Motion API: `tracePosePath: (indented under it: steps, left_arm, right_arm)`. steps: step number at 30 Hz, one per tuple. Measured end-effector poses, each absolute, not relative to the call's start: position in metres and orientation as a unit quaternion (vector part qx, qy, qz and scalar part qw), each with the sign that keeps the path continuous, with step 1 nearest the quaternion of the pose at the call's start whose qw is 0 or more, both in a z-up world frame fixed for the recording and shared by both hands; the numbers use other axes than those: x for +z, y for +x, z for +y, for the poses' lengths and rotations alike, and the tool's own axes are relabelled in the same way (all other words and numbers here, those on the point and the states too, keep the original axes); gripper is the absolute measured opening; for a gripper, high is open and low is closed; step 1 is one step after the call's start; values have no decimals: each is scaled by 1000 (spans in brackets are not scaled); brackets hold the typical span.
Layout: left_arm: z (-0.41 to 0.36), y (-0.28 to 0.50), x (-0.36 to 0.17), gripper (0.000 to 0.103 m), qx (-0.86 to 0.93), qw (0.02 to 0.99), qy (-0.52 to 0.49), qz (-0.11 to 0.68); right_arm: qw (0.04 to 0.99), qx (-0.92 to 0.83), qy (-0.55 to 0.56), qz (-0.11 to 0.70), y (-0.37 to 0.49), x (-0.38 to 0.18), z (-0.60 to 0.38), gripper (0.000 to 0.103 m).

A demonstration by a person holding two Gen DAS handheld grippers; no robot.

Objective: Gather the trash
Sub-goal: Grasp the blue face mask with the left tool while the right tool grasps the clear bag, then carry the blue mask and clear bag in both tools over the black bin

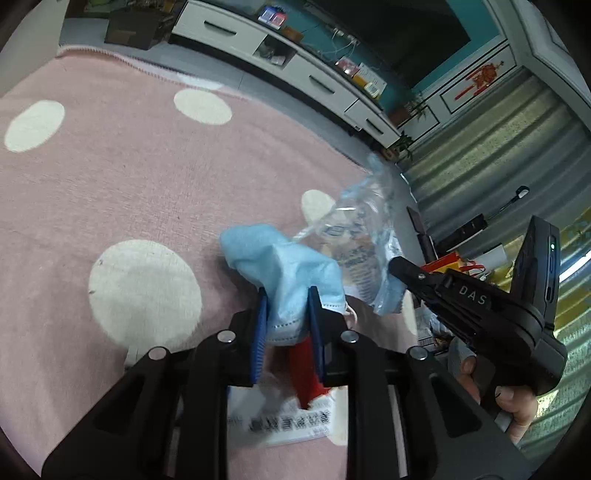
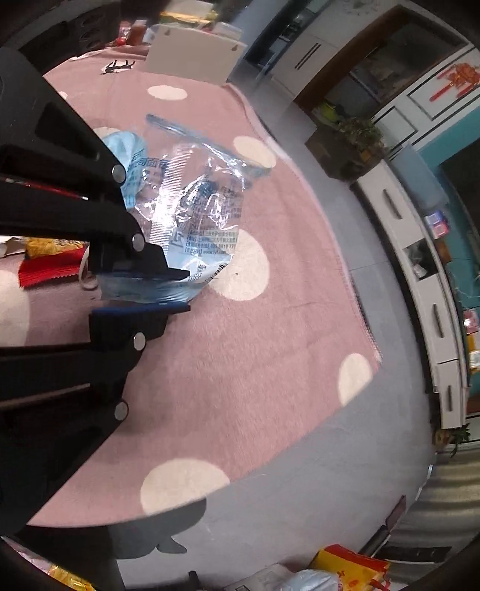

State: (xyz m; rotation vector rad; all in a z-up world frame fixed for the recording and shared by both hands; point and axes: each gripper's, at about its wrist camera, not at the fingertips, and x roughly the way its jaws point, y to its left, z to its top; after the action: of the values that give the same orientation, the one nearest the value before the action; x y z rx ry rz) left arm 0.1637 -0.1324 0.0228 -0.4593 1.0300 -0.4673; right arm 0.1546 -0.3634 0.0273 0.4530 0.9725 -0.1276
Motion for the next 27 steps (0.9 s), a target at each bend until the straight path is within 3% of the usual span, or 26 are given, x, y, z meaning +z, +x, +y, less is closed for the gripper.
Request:
tracePosePath:
  steps: [9, 27]
  left_arm:
    - [-134, 109, 71, 22, -226, 845, -196, 443]
    - [-225, -23, 105, 22, -308, 847, -120, 416]
  right_arm:
    - [895, -111, 191, 387, 73, 86, -385, 12]
    - [899, -274, 173, 293, -119, 106, -450, 12]
